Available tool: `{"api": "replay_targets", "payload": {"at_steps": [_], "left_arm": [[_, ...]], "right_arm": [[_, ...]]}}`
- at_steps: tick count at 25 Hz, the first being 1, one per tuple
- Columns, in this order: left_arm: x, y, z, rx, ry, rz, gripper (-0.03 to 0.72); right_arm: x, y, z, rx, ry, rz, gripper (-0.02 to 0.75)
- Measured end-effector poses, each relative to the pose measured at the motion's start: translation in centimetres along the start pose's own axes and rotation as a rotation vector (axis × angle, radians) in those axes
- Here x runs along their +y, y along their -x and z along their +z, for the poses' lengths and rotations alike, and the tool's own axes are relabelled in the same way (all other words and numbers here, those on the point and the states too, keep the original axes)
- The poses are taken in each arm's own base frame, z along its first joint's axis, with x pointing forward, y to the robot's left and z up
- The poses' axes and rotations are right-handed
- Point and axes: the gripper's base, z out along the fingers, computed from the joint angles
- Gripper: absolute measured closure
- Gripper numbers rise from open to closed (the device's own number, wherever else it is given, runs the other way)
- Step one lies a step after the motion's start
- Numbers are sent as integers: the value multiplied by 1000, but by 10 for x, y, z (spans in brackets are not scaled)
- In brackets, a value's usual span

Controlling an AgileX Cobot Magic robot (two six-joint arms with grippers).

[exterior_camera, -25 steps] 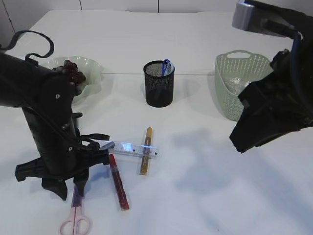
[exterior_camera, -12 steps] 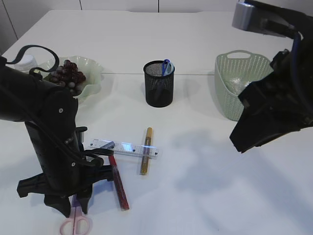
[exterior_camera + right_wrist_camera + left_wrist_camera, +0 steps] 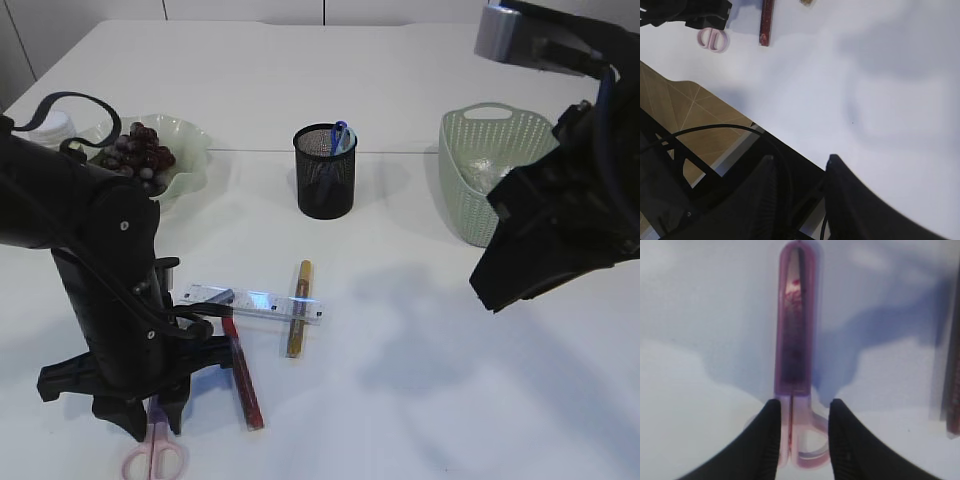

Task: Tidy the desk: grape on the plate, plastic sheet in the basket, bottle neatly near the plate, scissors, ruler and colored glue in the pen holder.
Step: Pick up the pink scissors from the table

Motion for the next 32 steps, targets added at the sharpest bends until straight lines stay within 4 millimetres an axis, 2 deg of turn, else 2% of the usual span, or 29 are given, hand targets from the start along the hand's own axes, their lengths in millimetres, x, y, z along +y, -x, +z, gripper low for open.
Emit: {"api": "replay_targets", "payload": {"at_steps": [20,27,32], "left_arm": [[0,3,0,-32,3,25,442],[0,3,0,-36,4,29,346],[1,4,0,-48,13,44,333]], "right_arm": [[0,0,0,0,0,0,462],[0,0,0,0,0,0,462],[0,0,0,0,0,0,462]]}}
